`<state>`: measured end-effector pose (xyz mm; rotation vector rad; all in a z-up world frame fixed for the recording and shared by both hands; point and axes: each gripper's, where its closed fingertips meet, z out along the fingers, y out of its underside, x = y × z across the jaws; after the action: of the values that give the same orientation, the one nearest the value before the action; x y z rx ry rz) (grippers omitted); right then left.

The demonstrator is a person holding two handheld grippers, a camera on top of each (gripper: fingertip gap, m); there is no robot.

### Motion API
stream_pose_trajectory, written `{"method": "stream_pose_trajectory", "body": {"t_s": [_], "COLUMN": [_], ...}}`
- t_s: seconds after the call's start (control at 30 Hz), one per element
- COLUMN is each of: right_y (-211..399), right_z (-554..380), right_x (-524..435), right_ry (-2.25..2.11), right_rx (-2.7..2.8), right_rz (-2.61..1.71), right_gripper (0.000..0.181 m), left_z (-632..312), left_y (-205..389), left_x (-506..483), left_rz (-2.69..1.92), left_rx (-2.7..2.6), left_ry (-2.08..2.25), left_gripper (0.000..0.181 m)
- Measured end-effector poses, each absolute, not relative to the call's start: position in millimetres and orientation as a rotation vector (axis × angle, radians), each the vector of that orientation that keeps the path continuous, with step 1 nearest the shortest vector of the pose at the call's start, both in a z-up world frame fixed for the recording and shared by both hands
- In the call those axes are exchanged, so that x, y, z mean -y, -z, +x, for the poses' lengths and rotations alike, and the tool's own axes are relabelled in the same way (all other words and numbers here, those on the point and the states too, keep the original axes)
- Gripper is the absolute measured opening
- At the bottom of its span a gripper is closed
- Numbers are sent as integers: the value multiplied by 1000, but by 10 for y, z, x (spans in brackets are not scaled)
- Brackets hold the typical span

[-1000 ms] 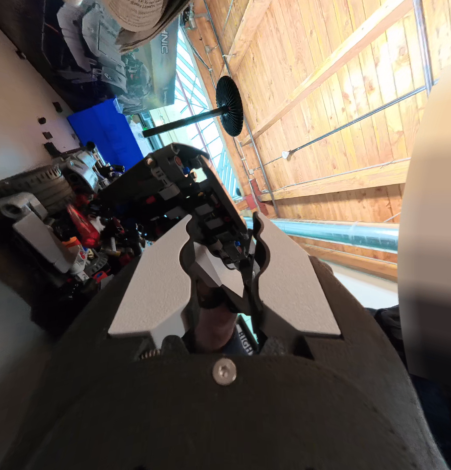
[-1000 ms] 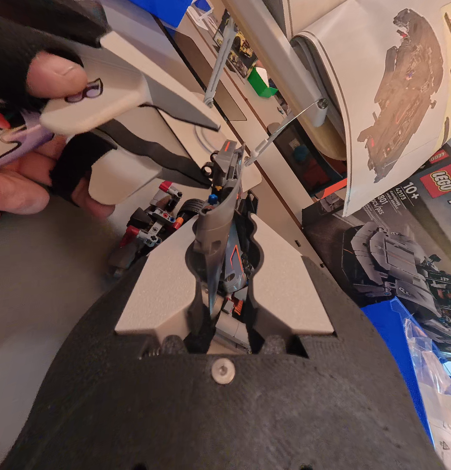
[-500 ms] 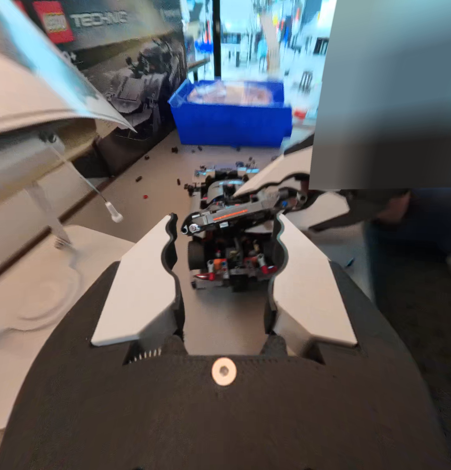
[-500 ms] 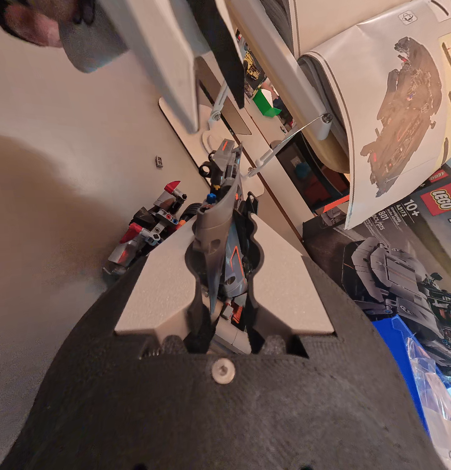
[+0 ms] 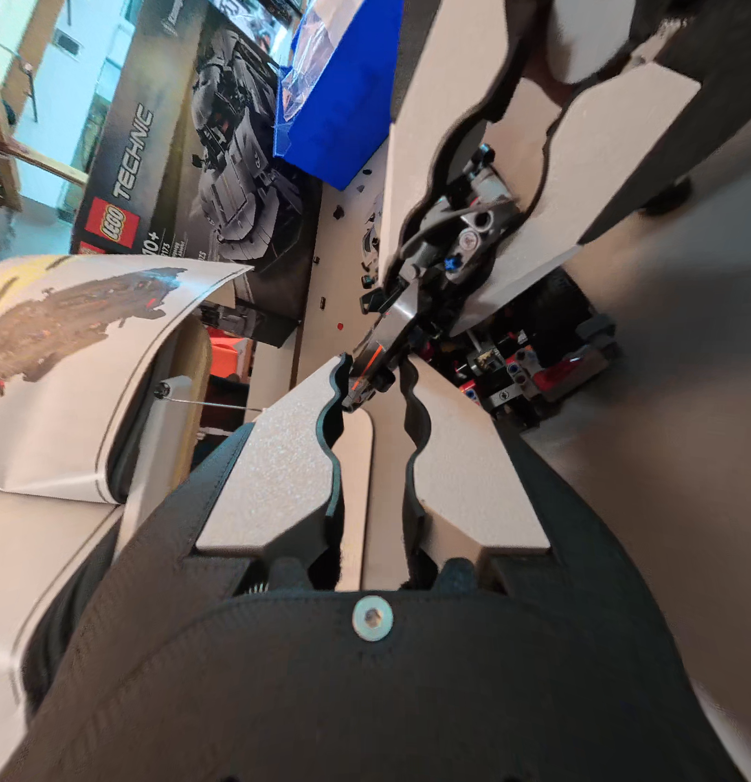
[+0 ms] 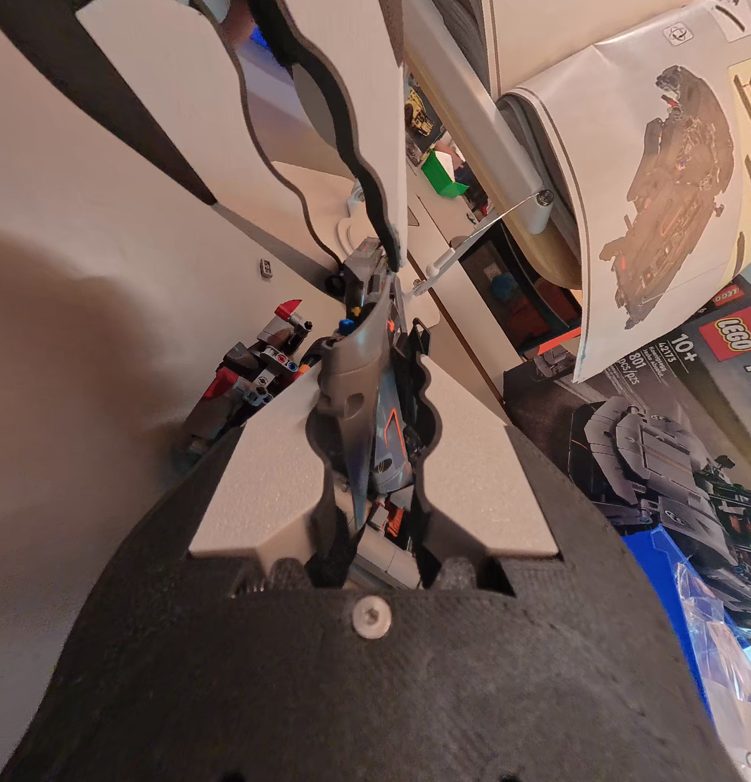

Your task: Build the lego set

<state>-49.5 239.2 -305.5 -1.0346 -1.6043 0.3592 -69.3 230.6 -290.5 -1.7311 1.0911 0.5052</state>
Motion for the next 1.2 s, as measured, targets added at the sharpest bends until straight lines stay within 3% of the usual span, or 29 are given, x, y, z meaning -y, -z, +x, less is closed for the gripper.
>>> {"method": "stream_pose_trajectory", "body": {"t_s": [0.5, 1.2], "right_y": [3031, 3098], "right_z": [-494, -474], "right_x": [-2376, -2489], "right_ry": [-288, -262], "right_rx": [1560, 1517], "right_rz": [-1090, -1160], "right_gripper": [38, 45], "left_z": [-619, -742], "left_y": [2911, 2924], "left_x": [-2263, -2230], "left_rz": [-1650, -1532], "left_rx": [-1216, -1173], "left_ry": [-709, -581], "left_gripper": [16, 16]}}
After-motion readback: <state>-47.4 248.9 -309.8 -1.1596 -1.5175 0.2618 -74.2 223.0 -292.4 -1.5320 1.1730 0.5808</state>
